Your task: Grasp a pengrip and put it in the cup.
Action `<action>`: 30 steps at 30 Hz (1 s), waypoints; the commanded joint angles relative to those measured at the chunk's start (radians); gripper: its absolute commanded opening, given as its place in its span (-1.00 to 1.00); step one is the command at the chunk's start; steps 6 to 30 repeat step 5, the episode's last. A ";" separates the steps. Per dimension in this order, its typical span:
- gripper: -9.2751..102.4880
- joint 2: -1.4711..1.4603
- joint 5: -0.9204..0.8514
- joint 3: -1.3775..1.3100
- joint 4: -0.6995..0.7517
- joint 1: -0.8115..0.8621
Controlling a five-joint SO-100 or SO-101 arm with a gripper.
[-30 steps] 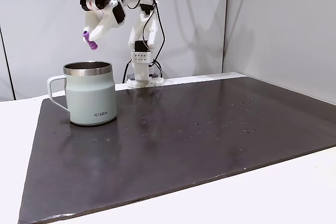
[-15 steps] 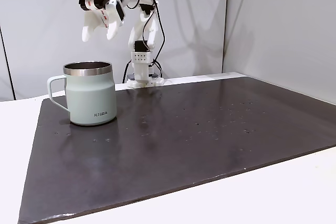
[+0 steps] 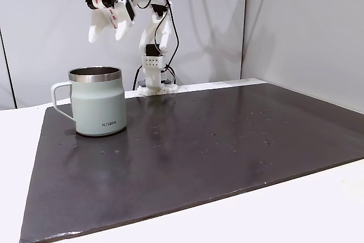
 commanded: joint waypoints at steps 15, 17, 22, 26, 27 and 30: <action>-0.29 0.029 -0.008 -0.002 0.006 -0.003; -0.29 0.029 -0.008 -0.002 0.006 -0.003; -0.29 0.029 -0.008 -0.002 0.006 -0.003; -0.29 0.029 -0.008 -0.002 0.006 -0.003; -0.29 0.029 -0.008 -0.002 0.006 -0.003; -0.29 0.029 -0.008 -0.002 0.006 -0.003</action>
